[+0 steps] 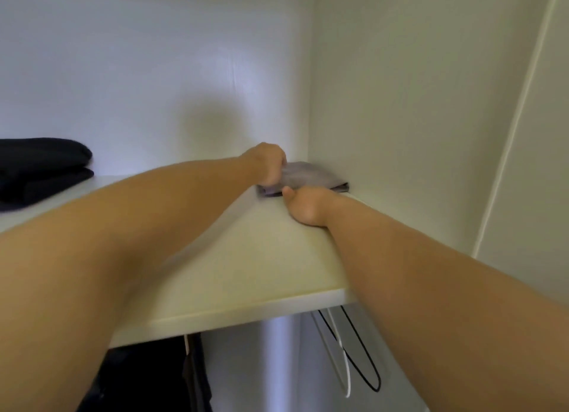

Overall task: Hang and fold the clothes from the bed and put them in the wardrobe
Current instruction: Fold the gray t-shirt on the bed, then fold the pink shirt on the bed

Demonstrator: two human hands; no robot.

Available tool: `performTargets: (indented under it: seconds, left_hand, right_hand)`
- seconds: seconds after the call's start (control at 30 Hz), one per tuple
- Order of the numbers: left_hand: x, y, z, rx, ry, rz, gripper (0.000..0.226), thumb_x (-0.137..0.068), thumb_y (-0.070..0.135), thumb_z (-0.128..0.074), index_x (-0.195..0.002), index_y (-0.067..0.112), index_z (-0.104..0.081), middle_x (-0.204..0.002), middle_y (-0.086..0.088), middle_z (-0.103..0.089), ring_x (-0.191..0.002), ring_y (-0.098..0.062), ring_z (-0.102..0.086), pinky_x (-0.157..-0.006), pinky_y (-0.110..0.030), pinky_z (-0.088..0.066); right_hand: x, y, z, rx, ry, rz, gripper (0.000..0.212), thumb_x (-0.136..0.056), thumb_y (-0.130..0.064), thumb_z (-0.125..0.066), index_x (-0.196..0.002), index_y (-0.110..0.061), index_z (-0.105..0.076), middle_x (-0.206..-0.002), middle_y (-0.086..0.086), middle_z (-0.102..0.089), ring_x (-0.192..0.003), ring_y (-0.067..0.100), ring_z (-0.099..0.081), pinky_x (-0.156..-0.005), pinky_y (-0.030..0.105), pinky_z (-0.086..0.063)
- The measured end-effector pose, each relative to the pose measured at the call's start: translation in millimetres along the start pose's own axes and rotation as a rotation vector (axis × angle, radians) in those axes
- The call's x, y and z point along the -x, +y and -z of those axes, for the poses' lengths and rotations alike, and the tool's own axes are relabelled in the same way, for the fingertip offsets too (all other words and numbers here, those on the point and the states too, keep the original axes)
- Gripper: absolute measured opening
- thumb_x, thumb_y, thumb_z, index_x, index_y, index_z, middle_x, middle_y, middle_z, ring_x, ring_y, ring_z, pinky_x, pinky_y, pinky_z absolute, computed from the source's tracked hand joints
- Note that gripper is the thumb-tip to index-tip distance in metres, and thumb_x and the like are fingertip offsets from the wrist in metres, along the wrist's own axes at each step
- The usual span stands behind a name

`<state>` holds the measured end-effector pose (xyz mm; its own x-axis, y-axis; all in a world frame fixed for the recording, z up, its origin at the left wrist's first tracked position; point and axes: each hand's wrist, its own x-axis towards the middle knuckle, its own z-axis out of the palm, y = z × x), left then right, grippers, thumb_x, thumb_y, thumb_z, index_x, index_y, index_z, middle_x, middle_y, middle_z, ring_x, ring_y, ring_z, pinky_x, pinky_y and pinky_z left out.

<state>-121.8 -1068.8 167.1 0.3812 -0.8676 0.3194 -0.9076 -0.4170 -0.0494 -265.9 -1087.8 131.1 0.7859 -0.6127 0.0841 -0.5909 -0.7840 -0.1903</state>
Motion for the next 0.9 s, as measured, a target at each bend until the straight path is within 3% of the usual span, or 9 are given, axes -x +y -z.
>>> performTargets:
  seconds: [0.13,0.2,0.27,0.4,0.5,0.57,0.7,0.8,0.9]
  left_hand:
    - [44,15,25,0.002,-0.056,0.047,0.03,-0.097,0.014,-0.056,-0.125,0.009,-0.068,-0.129,-0.01,-0.066,-0.113,-0.026,-0.061,-0.1,-0.034,-0.05]
    - [71,24,37,-0.076,-0.093,0.02,0.019,-0.1,0.018,-0.054,-0.107,0.008,-0.068,-0.115,-0.011,-0.066,-0.102,-0.028,-0.062,-0.094,-0.036,-0.052]
    - [97,32,47,-0.178,-0.111,0.004,0.022,-0.1,0.019,-0.052,-0.081,0.011,-0.056,-0.093,-0.01,-0.061,-0.083,-0.027,-0.057,-0.079,-0.035,-0.049]
    - [153,53,72,-0.174,-0.09,0.01,0.028,-0.097,0.009,-0.049,-0.07,0.009,-0.046,-0.074,-0.006,-0.047,-0.064,-0.02,-0.046,-0.068,-0.032,-0.041]
    - [202,68,76,0.093,0.109,-0.058,0.013,-0.092,0.008,-0.05,-0.084,0.008,-0.061,-0.087,-0.008,-0.058,-0.075,-0.027,-0.056,-0.066,-0.033,-0.046]
    - [237,74,67,0.311,0.313,-0.125,0.02,-0.089,0.008,-0.052,-0.098,0.011,-0.07,-0.098,-0.011,-0.066,-0.087,-0.033,-0.062,-0.073,-0.036,-0.052]
    - [298,96,33,0.625,0.521,-0.379,0.015,-0.095,0.023,-0.057,-0.091,0.018,-0.071,-0.084,-0.001,-0.071,-0.082,-0.024,-0.063,-0.071,-0.035,-0.045]
    - [351,132,-4,0.897,0.29,-0.61,0.028,-0.096,0.039,-0.056,-0.079,0.019,-0.064,-0.066,0.007,-0.062,-0.065,-0.014,-0.057,-0.059,-0.029,-0.037]
    - [417,178,-50,1.054,-0.023,-0.827,0.04,-0.095,0.051,-0.049,-0.074,0.019,-0.061,-0.066,0.009,-0.063,-0.06,-0.015,-0.058,-0.058,-0.03,-0.043]
  right_hand:
    - [8,-1,4,-0.021,0.047,-0.056,0.045,-0.111,-0.018,-0.026,-0.146,0.001,-0.047,-0.152,0.02,-0.046,-0.14,0.033,-0.043,-0.111,0.034,-0.032]
    - [12,0,9,-0.047,0.112,-0.097,0.038,-0.107,-0.011,-0.036,-0.137,0.0,-0.057,-0.142,0.021,-0.055,-0.131,0.034,-0.051,-0.103,0.035,-0.04]
    - [21,4,14,-0.105,0.171,-0.127,0.035,-0.1,-0.008,-0.045,-0.13,-0.001,-0.061,-0.134,0.021,-0.06,-0.123,0.036,-0.056,-0.092,0.035,-0.045]
    - [54,6,31,-0.207,0.368,-0.194,0.028,-0.097,-0.009,-0.05,-0.117,0.002,-0.066,-0.122,0.021,-0.066,-0.113,0.038,-0.062,-0.078,0.03,-0.042]
    - [109,10,30,-0.298,0.614,-0.22,0.028,-0.092,-0.009,-0.054,-0.112,-0.002,-0.073,-0.117,0.016,-0.071,-0.111,0.033,-0.065,-0.085,0.031,-0.051]
    - [163,4,17,-0.347,0.778,-0.247,0.03,-0.091,-0.01,-0.056,-0.112,-0.009,-0.076,-0.119,0.012,-0.073,-0.116,0.029,-0.064,-0.094,0.029,-0.049]
    - [278,-8,-23,-0.413,0.938,-0.388,0.022,-0.091,-0.015,-0.054,-0.082,-0.01,-0.074,-0.082,0.007,-0.072,-0.086,0.03,-0.064,-0.069,0.028,-0.045]
    - [372,-22,-67,-0.384,1.065,-0.589,0.028,-0.097,-0.031,-0.057,-0.079,-0.014,-0.069,-0.065,-0.002,-0.066,-0.066,0.016,-0.059,-0.057,0.02,-0.042]
    - [466,-42,-124,-0.37,1.127,-0.849,0.037,-0.102,-0.041,-0.05,-0.079,-0.015,-0.062,-0.069,-0.001,-0.067,-0.067,0.017,-0.061,-0.063,0.033,-0.046]
